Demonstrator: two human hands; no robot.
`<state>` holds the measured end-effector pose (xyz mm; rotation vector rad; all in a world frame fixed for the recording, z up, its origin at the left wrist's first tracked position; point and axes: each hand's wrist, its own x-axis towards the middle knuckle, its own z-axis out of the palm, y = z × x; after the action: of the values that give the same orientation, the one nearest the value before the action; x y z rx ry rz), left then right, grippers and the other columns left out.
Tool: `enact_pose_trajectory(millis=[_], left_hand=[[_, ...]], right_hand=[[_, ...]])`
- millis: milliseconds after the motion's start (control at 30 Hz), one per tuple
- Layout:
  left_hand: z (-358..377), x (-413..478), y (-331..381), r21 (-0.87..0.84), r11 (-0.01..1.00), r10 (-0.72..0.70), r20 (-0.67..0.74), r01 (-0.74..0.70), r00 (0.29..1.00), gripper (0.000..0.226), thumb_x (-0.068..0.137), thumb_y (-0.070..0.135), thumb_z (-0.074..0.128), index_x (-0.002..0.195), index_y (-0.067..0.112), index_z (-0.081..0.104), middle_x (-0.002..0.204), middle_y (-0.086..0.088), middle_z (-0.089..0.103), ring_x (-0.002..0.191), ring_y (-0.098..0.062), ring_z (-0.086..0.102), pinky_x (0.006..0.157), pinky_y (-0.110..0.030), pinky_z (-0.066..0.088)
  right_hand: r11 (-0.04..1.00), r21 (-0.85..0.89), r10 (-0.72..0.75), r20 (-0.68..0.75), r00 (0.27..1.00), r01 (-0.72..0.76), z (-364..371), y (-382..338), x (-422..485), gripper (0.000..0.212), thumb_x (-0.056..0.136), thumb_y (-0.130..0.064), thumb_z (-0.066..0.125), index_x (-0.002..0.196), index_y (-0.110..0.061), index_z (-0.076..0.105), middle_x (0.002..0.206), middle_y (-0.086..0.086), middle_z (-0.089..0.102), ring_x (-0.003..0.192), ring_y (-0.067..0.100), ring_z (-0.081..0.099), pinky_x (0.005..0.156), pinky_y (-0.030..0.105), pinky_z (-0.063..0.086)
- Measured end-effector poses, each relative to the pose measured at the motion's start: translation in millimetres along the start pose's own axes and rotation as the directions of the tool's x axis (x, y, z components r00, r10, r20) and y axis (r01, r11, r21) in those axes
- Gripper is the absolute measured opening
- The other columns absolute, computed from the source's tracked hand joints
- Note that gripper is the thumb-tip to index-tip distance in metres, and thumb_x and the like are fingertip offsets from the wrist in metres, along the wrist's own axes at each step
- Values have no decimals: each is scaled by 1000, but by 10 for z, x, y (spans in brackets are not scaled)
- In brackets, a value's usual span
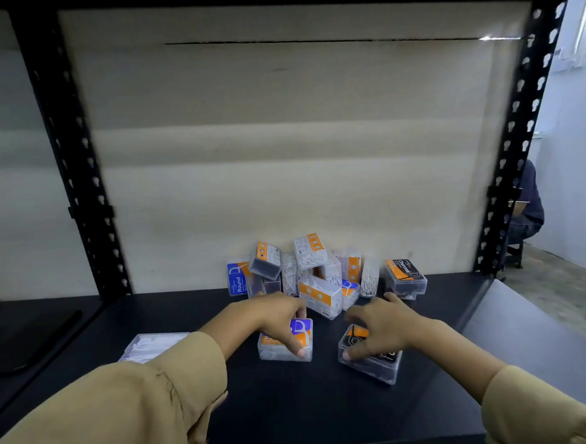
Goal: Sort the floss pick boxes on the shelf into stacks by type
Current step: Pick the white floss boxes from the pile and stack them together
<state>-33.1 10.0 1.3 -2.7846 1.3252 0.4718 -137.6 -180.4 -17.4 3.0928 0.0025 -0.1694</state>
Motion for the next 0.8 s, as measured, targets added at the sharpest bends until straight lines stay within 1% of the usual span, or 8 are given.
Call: enact_pose_trajectory(millis=[133,233,300,400,500,600,700,800], left_hand=[[62,-89,-27,-23,1000,-15,-53,14,998,67,71,50,74,123,22,43,121,1,57,102,-16,56,80,-31,49],[108,-143,-45,22,1000,2,-119,0,993,82,70,53,73,136,22,36,133,2,50,114,-17,52,89,-33,48],[136,-173,-53,40,999,8,-151,-2,988,84,71,55,72,140,22,36,135,1,47,118,-17,48,90,-32,45],[192,-207,-63,25,1000,10,-183,-6,983,78,71,55,71,136,23,42,129,1,46,115,-15,46,89,-30,44],[245,-248,-56,-69,997,10,-220,-26,976,71,71,49,74,130,26,43,127,3,44,115,-13,46,89,-28,47],[270,-296,-45,-138,989,14,-227,-46,974,63,74,41,75,126,27,43,126,4,45,112,-12,48,88,-28,49],[259,-349,-52,-151,986,37,-221,-71,975,56,79,35,71,127,28,44,127,3,52,110,-12,53,89,-30,51],[224,-403,-79,-213,973,45,-190,-86,981,54,84,30,66,133,29,44,127,2,57,110,-12,56,91,-31,51]], right_hand=[[995,91,54,-23,998,-51,-12,-139,20,60,82,-68,40,130,-31,44,122,3,61,118,24,52,106,43,25],[973,210,100,11,995,-100,-40,-186,22,52,88,-63,34,127,-32,47,129,1,58,119,24,51,104,42,31],[920,368,116,66,991,-132,-33,-169,25,47,92,-57,32,122,-27,52,119,3,62,108,24,58,97,39,42],[778,600,146,112,983,-184,17,-145,2,33,96,-42,34,99,-15,54,80,10,70,70,25,65,69,29,48],[732,655,172,86,981,-185,55,-109,-17,31,97,-35,36,92,-9,52,77,17,71,61,26,64,63,29,49],[682,708,185,73,980,-181,82,-68,-61,27,98,-28,38,97,-6,54,68,7,66,51,14,62,55,23,50],[673,721,205,33,978,-165,148,-15,-94,24,96,-29,44,100,-10,57,80,5,66,66,18,63,68,28,51],[794,608,139,-167,976,-9,154,55,-162,32,94,-12,46,124,-19,51,120,4,59,108,18,56,93,27,43]])
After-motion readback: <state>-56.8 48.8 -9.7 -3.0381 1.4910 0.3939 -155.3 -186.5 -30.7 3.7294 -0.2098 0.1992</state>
